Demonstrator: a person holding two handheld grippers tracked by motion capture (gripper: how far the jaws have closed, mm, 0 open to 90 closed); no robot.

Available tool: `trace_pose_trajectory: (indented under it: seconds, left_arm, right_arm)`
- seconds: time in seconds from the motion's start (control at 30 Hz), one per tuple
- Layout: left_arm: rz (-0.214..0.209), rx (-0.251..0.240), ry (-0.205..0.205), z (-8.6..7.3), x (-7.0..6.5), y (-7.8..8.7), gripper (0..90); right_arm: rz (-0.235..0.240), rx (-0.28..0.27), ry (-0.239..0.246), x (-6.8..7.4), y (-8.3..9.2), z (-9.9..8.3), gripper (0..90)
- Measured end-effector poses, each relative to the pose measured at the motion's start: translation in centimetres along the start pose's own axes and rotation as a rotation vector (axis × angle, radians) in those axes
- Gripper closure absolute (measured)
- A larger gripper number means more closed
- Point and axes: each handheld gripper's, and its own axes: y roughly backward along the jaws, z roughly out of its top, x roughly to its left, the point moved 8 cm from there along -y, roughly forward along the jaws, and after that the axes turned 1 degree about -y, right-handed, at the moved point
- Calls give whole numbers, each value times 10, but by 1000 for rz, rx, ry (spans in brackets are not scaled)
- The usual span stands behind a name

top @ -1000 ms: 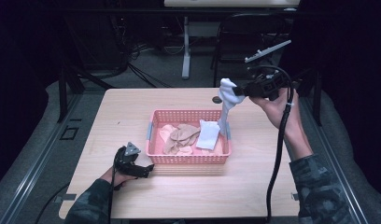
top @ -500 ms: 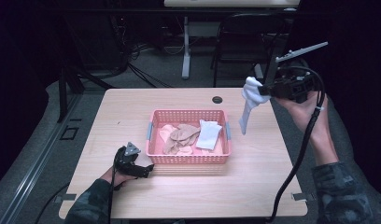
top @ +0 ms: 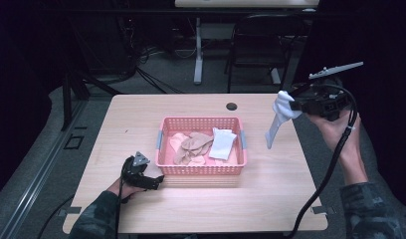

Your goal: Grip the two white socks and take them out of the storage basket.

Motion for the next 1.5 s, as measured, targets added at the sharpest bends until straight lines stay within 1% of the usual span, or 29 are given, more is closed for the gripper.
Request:
trace_pose_trajectory:
  seconds: [0.1,0.13,0.17,0.23,0.3,0.33,0.47,0.57,0.6,0.63,0.67,0.77,0.8,0.83,0.9,0.93,1.0,1.07,1.1,1.17,1.2,1.23,1.27,1.3,1.33,1.37,1.4,1.47,1.5]
  left_arm:
    - [0,0,0,0,0,0,5]
    - [0,0,0,0,0,0,5]
    - [0,0,1,0,0,0,5]
    - [0,-1,3,0,0,0,5]
    - [0,0,0,0,0,0,5]
    - [0,-1,3,0,0,0,5]
    - [0,0,0,0,0,0,5]
    - [0,0,0,0,0,0,5]
    - [0,0,0,0,0,0,5]
    - [0,-1,5,0,0,0,5]
    - [0,-1,5,0,0,0,5]
    - [0,0,3,0,0,0,5]
    - [0,0,0,0,0,0,5]
    - [0,-1,6,0,0,0,5]
    - [0,0,0,0,0,0,5]
    - [0,-1,5,0,0,0,5]
    - [0,-1,3,0,0,0,5]
    - [0,0,2,0,0,0,5]
    - [0,-1,3,0,0,0,5]
    - [0,-1,5,0,0,0,5]
    - [0,-1,5,0,0,0,4]
    - [0,0,0,0,0,0,5]
    - [0,0,0,0,0,0,5]
    - [0,-1,4,0,0,0,5]
    - [0,0,0,0,0,0,5]
    - [0,-1,6,0,0,0,5]
    - [0,-1,6,0,0,0,5]
    - [0,0,-1,0,0,0,5]
    - [0,-1,3,0,0,0,5]
  right_arm:
    - [-7,17,-11,-4,-8,-10,858]
    - [-7,17,-11,-4,-8,-10,858]
    - [-16,32,-11,-6,-16,-18,858]
    - [-17,39,-12,-7,-20,-22,858]
    - [-19,53,-20,-9,-28,-31,858]
    - [-20,79,-32,-10,-38,-42,858]
    - [-27,115,-32,-11,-57,-58,859]
    - [-25,136,-46,-12,-70,-69,858]
    - [-25,136,-46,-12,-70,-69,858]
    - [-21,141,-53,-12,-78,-76,858]
    - [-23,147,-56,-13,-81,-79,858]
    - [-13,158,-65,-12,-91,-89,858]
    - [-18,163,-64,-13,-95,-92,857]
    - [-4,173,-76,-13,-98,-96,857]
    - [8,167,-94,-13,-106,-102,857]
    - [18,181,-102,-13,-110,-106,857]
    - [25,185,-115,-13,-118,-114,857]
    - [39,209,-133,-13,-128,-123,856]
    - [31,232,-133,-13,-132,-128,856]
    - [53,252,-149,-12,-140,-135,855]
    - [53,252,-149,-12,-140,-135,855]
    - [38,282,-137,-12,-147,-142,855]
    - [41,282,-137,-12,-151,-145,851]
    - [61,311,-153,-11,-153,-148,849]
    - [60,308,-153,-12,-154,-149,849]
    - [59,317,-155,-12,-156,-151,845]
    - [58,331,-158,-12,-158,-153,834]
    - [59,357,-158,-13,-161,-158,769]
    - [59,357,-158,-13,-161,-158,769]
